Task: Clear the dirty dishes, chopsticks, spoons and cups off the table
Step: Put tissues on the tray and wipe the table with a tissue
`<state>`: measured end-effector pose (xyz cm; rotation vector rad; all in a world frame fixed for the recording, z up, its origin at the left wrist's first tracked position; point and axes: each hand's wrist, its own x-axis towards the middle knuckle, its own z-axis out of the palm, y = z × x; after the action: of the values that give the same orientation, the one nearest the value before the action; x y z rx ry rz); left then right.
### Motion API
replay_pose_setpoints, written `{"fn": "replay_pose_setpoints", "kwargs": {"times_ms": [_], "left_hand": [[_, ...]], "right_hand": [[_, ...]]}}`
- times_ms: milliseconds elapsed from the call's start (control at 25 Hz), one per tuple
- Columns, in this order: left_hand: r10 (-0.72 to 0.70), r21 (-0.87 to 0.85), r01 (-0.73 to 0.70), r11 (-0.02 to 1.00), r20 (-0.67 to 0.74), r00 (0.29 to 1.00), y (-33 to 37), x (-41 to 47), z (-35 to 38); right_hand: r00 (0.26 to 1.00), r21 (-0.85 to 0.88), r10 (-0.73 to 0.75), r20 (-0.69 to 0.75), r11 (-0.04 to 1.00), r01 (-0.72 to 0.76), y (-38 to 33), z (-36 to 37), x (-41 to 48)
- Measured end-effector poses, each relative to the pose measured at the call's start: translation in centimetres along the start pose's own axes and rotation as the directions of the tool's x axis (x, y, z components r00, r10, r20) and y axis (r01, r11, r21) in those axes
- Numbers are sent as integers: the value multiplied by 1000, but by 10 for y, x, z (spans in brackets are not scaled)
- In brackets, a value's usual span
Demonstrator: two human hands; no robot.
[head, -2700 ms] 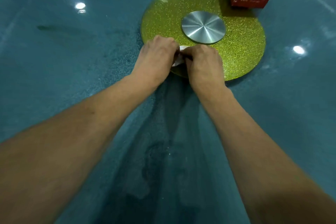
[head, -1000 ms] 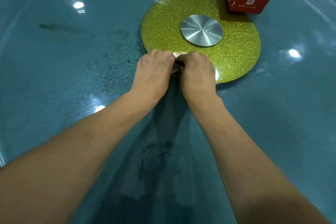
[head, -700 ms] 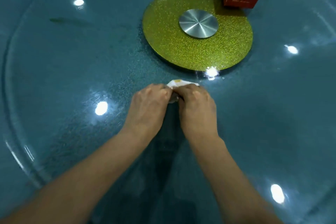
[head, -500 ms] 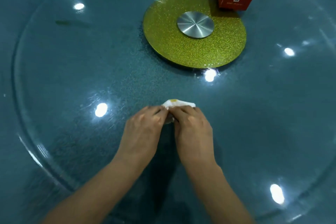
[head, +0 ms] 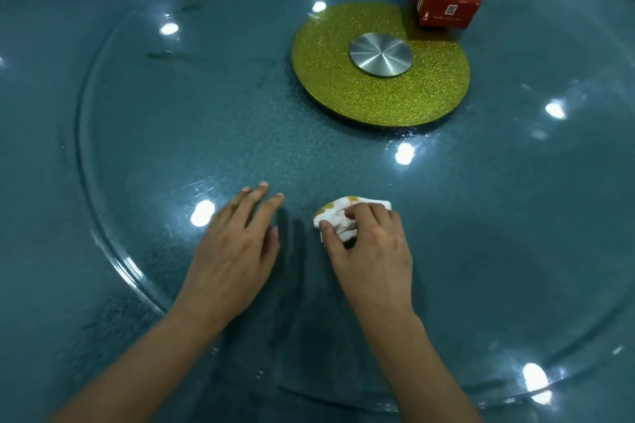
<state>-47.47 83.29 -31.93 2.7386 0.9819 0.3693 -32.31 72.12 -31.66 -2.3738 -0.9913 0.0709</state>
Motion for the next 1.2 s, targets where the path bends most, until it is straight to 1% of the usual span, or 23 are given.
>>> {"fn": "replay_pose_setpoints", "kwargs": {"times_ms": [120,200,360,560,720,880,1200], "left_hand": [[-149,72,143,987,95,984,-34,-13,-5],[-204,95,193,977,122,971,-46,-22,-7],[-208,100,194,976,163,965,-35,-36,-2],[-219,128,199,972,166,962,-19,-45,0],[-196,163,170,972,161,967,0,-54,1],[-146,158,123,980,143,979,20,-61,0],[51,36,-58,998,180,982,36,-76,2]], "right_hand": [[1000,-15,-3,4,1000,3,6,-1,-3],[1000,6,12,-7,1000,-12,8,-2,-2],[1000,18,24,-19,1000,-24,10,-5,-2],[999,66,41,-21,997,-40,18,-9,-1],[996,95,68,-62,994,-62,27,-13,-1],[998,129,41,-53,991,-34,23,-12,-5],[999,141,-7,-53,990,15,16,-7,-10]]}}
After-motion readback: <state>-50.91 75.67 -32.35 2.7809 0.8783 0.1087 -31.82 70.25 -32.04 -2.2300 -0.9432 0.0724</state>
